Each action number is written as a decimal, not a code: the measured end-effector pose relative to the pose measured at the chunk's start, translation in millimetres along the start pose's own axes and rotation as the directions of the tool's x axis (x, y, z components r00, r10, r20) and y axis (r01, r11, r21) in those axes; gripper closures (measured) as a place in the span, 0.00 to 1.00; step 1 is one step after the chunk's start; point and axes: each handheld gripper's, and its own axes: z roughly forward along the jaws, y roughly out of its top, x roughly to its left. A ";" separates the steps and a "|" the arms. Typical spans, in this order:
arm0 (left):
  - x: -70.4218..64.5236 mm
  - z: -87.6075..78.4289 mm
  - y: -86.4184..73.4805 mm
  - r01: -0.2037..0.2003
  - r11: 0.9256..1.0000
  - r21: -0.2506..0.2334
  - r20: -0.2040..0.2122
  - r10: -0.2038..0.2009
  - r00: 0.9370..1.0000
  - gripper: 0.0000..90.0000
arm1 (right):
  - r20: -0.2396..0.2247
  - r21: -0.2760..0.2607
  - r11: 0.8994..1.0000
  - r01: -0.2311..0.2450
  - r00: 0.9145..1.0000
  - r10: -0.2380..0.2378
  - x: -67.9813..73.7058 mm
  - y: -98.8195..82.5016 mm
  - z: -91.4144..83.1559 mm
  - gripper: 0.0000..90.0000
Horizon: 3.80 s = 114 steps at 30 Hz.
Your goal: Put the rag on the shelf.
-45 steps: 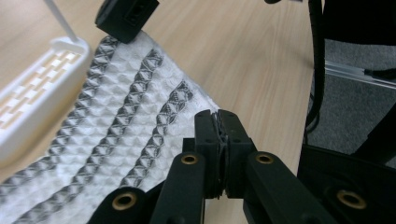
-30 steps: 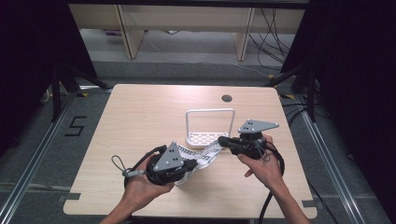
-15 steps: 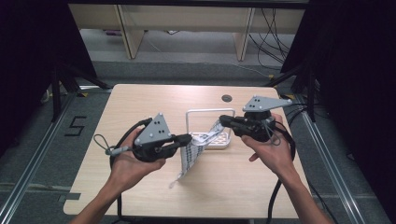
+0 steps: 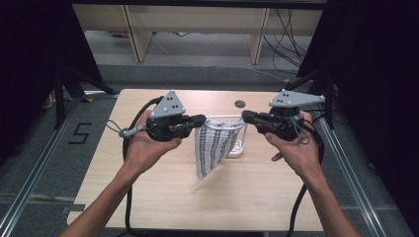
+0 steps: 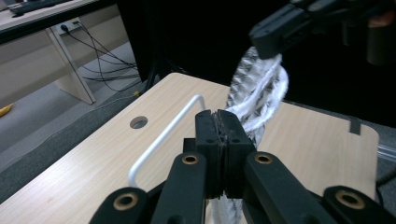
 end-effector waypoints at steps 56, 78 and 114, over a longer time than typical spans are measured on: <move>121.5 111.0 32.3 0.225 0.974 -0.031 -0.162 -0.227 0.961 0.97 | 0.197 0.024 0.981 -0.192 0.963 0.183 -95.5 51.3 94.9 0.97; 142.9 156.1 -25.4 0.349 0.933 0.091 -0.165 -0.331 0.929 0.93 | 0.233 0.146 0.940 -0.307 0.934 0.269 -115.1 11.5 148.7 0.94; 134.6 126.9 -27.5 0.373 0.915 0.157 -0.144 -0.352 0.925 0.47 | 0.223 0.176 0.936 -0.305 0.939 0.264 -116.2 8.5 126.4 0.67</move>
